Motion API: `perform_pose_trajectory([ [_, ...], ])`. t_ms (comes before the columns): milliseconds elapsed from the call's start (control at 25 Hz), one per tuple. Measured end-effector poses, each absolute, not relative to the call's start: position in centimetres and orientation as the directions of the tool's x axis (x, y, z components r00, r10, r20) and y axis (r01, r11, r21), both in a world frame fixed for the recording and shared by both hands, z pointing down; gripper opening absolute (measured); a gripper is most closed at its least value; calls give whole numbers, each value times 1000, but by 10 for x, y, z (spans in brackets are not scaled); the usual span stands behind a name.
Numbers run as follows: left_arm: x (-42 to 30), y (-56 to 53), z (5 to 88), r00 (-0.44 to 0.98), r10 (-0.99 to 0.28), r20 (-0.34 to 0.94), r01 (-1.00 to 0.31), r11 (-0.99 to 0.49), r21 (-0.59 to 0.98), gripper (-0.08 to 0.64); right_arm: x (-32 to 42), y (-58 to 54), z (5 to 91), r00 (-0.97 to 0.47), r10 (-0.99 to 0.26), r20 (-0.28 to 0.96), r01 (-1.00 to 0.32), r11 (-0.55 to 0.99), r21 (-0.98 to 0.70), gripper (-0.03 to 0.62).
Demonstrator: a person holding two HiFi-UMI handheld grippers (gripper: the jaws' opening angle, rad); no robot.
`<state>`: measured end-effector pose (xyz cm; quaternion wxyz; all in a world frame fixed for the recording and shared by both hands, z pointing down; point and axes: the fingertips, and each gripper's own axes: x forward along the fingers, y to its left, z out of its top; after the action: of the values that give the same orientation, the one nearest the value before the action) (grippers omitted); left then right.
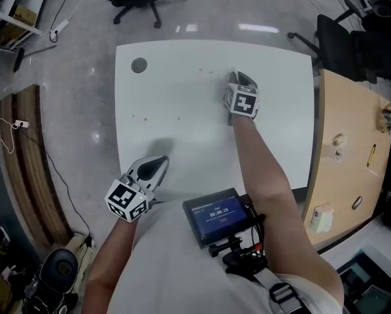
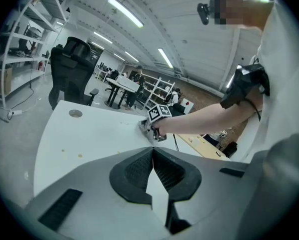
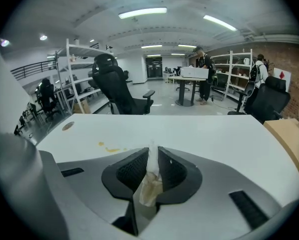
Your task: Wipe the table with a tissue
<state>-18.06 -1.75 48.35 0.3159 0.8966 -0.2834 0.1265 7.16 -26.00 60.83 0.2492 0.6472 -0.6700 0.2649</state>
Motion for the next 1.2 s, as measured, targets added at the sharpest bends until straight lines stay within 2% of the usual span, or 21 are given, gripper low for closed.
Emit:
perform_pose_trajectory([
  [360, -238, -23, 481, 783, -475, 401, -621, -616, 485, 6, 1, -272, 607, -75, -741, 668, -997, 33, -76, 64],
  [560, -261, -19, 483, 767, -499, 404, -642, -598, 480, 6, -46, -277, 609, -155, -736, 659, -988, 100, -120, 64],
  [720, -268, -17, 481, 763, -509, 398, -646, -597, 476, 6, -81, -274, 605, -273, -689, 671, -962, 196, -190, 64],
  [880, -265, -17, 479, 763, -515, 390, -646, -601, 470, 6, -114, -257, 594, -502, -569, 651, -865, 329, -379, 64],
  [1000, -261, -20, 476, 763, -523, 379, -646, -603, 468, 6, -96, -257, 574, -548, -593, 590, -836, 392, -383, 64],
  [1080, -258, -19, 475, 764, -524, 376, -645, -604, 469, 6, -55, -262, 572, -477, -634, 608, -877, 388, -282, 64],
  [1200, -253, -12, 476, 766, -519, 378, -642, -602, 474, 6, 27, -267, 575, -325, -720, 613, -946, 236, -224, 64],
])
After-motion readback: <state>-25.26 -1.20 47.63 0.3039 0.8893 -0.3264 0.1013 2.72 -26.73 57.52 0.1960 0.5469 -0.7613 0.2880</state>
